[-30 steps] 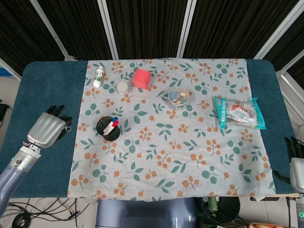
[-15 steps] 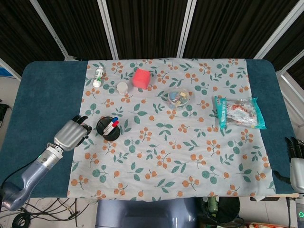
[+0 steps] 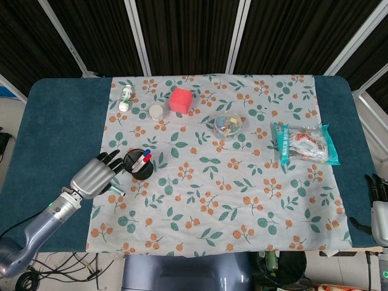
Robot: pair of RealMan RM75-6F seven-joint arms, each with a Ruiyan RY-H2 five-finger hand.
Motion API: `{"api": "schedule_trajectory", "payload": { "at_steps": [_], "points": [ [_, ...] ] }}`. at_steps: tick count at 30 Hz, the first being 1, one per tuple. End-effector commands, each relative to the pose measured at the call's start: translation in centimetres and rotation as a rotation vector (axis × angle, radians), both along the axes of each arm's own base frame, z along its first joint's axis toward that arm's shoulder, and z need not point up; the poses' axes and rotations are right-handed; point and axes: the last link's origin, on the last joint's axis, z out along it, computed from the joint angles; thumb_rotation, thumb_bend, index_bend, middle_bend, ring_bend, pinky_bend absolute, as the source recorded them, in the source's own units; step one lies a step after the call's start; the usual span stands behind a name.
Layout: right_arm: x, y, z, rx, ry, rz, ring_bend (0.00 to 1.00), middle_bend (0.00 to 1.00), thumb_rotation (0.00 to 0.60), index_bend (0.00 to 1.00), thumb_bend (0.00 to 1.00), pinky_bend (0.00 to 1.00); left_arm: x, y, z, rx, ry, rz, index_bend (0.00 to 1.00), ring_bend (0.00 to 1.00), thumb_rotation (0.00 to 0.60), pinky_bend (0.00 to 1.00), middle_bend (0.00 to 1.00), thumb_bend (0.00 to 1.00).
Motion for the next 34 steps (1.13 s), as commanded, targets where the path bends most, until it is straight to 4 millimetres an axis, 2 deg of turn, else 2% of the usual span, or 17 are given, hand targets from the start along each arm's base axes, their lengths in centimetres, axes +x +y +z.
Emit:
{"api": "schedule_trajectory", "payload": {
  "at_steps": [1,4,7,12,18,25,34],
  "points": [
    [0.0,0.0,0.1,-0.002,-0.005,0.0,0.16,0.1,0.6,0.09,0.01,0.19,1.2,-1.3,2.9,0.029,0.014,0.018,0.09,0.0,0.6,0.23,0.1,0.21],
    [0.1,0.0,0.2,-0.006,-0.007,0.003,0.16,0.1,0.6,0.09,0.01,0.19,1.9,-2.3,4.9,0.082,-0.005,0.031,0.06,0.0,0.6,0.18,0.07,0.21],
    [0.2,0.1,0.4,-0.013,-0.013,0.009,0.16,0.1,0.6,0.09,0.01,0.19,2.3,-3.9,7.2,0.18,-0.094,0.053,0.03,0.0,0.6,0.14,0.05,0.21],
    [0.3,0.2,0.6,-0.021,-0.019,0.016,0.16,0.1,0.6,0.09,0.01,0.19,0.8,-6.8,9.7,0.3,-0.206,0.118,0.03,0.0,0.6,0.09,0.02,0.19],
    [0.7,0.2,0.5,-0.02,-0.037,0.039,0.16,0.1,0.6,0.09,0.01,0.19,-3.0,-10.2,10.4,0.375,-0.281,0.216,0.02,0.0,0.6,0.08,0.01,0.17],
    [1.0,0.3,0.7,-0.023,-0.058,0.056,0.16,0.1,0.6,0.09,0.01,0.19,-7.5,-11.7,11.1,0.378,-0.376,0.351,0.0,0.0,0.6,0.08,0.0,0.17],
    [1.3,0.4,0.7,-0.021,-0.062,0.062,0.16,0.1,0.6,0.09,0.01,0.19,-7.8,-11.6,11.7,0.341,-0.423,0.37,0.0,0.0,0.6,0.07,0.0,0.17]
  ]
}}
